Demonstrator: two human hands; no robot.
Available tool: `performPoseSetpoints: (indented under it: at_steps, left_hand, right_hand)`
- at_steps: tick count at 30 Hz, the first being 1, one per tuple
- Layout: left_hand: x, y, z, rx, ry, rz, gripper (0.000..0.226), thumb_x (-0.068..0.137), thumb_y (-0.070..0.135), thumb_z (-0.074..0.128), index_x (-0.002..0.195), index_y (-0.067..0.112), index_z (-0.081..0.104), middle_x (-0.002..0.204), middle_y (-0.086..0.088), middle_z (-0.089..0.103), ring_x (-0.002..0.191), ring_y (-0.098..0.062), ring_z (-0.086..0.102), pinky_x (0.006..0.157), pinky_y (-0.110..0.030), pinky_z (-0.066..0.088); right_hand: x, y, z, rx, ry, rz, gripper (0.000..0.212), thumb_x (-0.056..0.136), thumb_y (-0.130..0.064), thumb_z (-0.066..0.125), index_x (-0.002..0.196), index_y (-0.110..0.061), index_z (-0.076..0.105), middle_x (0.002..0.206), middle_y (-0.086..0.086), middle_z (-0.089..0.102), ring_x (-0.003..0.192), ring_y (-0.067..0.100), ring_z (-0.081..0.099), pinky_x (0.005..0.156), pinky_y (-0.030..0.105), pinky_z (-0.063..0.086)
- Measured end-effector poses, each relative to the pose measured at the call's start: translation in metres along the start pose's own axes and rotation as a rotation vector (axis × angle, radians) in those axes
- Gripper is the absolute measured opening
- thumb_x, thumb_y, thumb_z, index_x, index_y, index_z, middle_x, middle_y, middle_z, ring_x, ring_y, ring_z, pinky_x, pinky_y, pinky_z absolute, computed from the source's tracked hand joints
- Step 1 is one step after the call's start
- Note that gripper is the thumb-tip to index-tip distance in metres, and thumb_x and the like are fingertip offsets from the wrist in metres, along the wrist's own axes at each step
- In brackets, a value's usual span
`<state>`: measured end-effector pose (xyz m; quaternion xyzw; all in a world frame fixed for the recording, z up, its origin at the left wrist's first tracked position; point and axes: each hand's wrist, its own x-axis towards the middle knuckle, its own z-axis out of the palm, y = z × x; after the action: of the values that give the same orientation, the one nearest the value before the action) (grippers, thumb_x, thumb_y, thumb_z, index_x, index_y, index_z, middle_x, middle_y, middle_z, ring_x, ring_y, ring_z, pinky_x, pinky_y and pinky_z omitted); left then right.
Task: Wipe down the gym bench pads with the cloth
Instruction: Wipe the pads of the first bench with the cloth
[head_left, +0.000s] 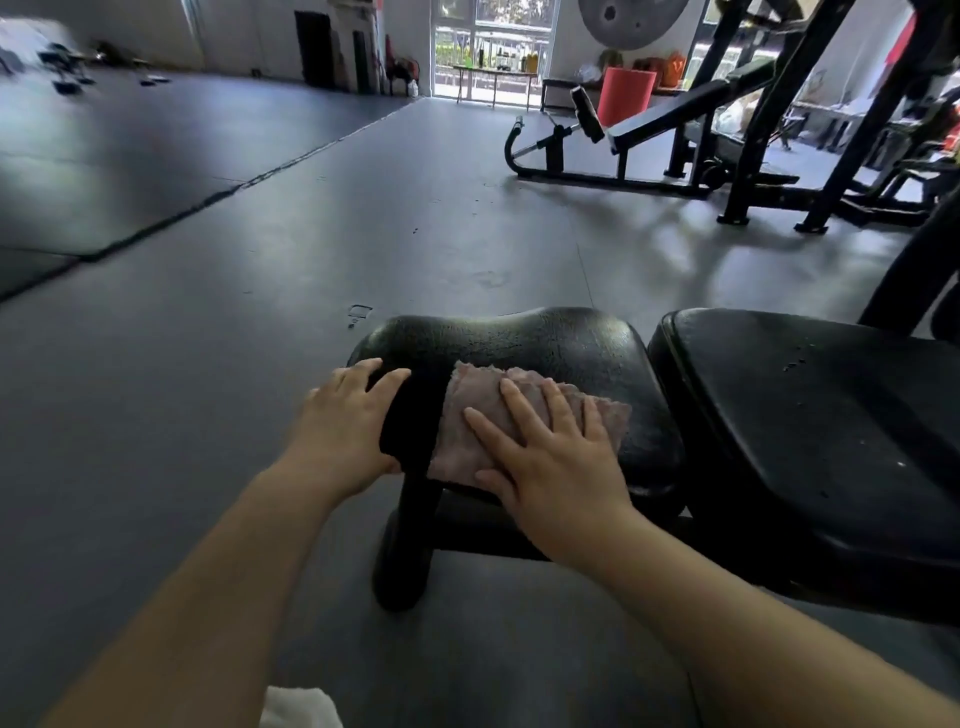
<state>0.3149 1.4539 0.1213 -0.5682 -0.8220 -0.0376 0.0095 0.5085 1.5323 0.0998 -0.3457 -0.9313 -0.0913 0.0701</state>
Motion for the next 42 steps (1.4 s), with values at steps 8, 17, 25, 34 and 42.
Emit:
performPoseSetpoints:
  at_steps: [8, 17, 25, 34, 42]
  left_hand:
    - [0.002, -0.007, 0.007, -0.156, 0.083, -0.003, 0.083, 0.075, 0.034, 0.075, 0.144, 0.033, 0.029, 0.151, 0.002, 0.025, 0.135, -0.021, 0.024, 0.105, -0.035, 0.03]
    - [0.003, -0.01, 0.01, -0.217, 0.09, 0.004, 0.083, 0.074, 0.033, 0.076, 0.144, 0.033, 0.031, 0.15, 0.004, 0.024, 0.136, -0.019, 0.021, 0.106, -0.033, 0.028]
    - [0.004, -0.012, 0.01, -0.292, 0.105, -0.018, 0.086, 0.068, 0.029, 0.081, 0.141, 0.03, 0.037, 0.148, 0.005, 0.03, 0.134, -0.02, 0.024, 0.106, -0.033, 0.029]
    - [0.005, -0.012, 0.012, -0.315, 0.124, -0.029, 0.086, 0.067, 0.027, 0.081, 0.141, 0.031, 0.037, 0.148, 0.007, 0.029, 0.135, -0.016, 0.022, 0.106, -0.03, 0.03]
    - [0.006, -0.01, 0.011, -0.33, 0.106, -0.028, 0.087, 0.068, 0.027, 0.081, 0.141, 0.031, 0.034, 0.147, 0.008, 0.027, 0.134, -0.014, 0.02, 0.104, -0.03, 0.034]
  right_hand:
    - [0.067, 0.091, -0.012, 0.23, -0.254, 0.419, 0.055, 0.093, -0.066, 0.016, 0.145, -0.053, 0.005, 0.16, -0.011, -0.004, 0.146, 0.027, -0.001, 0.113, 0.06, 0.003]
    - [0.122, 0.026, -0.019, 0.205, -0.319, 0.301, 0.052, 0.096, -0.06, 0.016, 0.147, -0.048, 0.01, 0.16, -0.005, -0.007, 0.145, 0.032, -0.011, 0.109, 0.065, -0.009]
    - [0.054, 0.03, -0.025, 0.146, -0.283, -0.031, 0.051, 0.096, -0.058, 0.02, 0.144, -0.055, 0.003, 0.159, -0.011, -0.011, 0.146, 0.021, -0.013, 0.115, 0.053, -0.007]
    - [0.129, 0.123, 0.01, 0.207, -0.318, 0.397, 0.079, 0.06, -0.091, 0.0, 0.135, -0.066, 0.009, 0.16, -0.006, 0.008, 0.145, 0.032, 0.008, 0.11, 0.063, 0.011]
    - [0.19, 0.027, -0.001, 0.169, -0.39, 0.378, 0.079, 0.062, -0.091, 0.005, 0.131, -0.061, 0.029, 0.154, 0.004, 0.025, 0.138, 0.049, 0.013, 0.098, 0.074, -0.002]
